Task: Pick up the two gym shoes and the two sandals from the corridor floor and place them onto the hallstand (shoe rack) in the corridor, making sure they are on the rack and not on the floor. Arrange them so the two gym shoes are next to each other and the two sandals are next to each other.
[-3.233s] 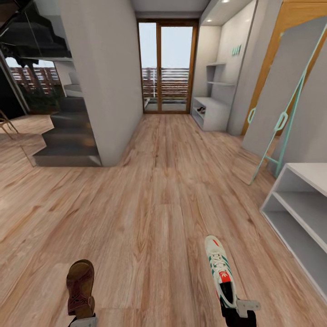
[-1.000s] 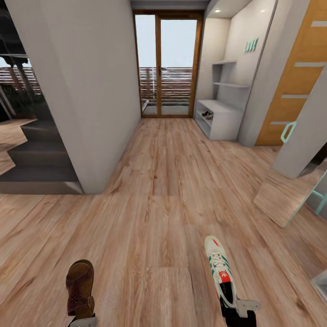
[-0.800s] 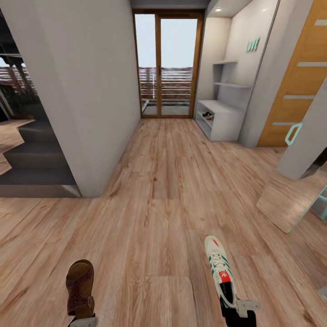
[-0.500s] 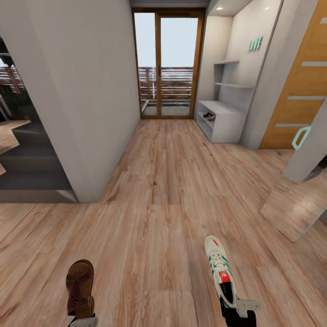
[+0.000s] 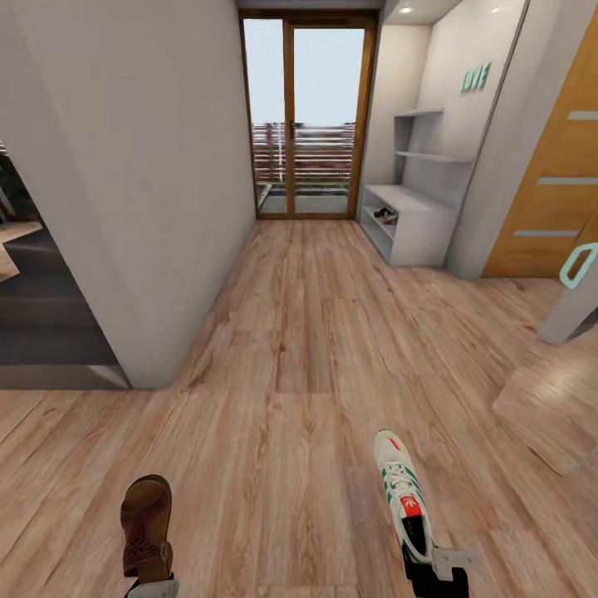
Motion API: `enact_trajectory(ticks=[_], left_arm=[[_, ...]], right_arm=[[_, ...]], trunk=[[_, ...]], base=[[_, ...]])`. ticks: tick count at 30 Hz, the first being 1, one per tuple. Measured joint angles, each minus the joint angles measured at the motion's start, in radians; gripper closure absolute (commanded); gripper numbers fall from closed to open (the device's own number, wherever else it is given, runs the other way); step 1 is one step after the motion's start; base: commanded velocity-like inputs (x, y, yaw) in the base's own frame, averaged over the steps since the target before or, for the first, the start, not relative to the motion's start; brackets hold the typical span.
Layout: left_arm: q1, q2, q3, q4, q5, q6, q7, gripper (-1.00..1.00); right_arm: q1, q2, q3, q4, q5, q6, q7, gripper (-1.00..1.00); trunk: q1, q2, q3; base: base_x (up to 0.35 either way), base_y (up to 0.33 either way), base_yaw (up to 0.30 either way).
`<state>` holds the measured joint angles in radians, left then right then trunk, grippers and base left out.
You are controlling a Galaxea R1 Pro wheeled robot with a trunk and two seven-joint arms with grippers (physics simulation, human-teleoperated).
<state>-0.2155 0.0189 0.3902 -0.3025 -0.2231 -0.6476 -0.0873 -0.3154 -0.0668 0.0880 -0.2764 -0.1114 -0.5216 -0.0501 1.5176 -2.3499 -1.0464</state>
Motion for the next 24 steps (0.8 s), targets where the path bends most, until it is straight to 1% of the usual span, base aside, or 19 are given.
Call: enact_trajectory(ticks=[24], left_arm=[[0.0, 0.0, 0.0, 0.0, 0.0, 0.0, 0.0, 1.0]], right_arm=[[0.0, 0.0, 0.0, 0.0, 0.0, 0.0, 0.0, 1.0]], trunk=[[0.0, 0.0, 0.0]], base=[[0.337, 0.0, 0.0]])
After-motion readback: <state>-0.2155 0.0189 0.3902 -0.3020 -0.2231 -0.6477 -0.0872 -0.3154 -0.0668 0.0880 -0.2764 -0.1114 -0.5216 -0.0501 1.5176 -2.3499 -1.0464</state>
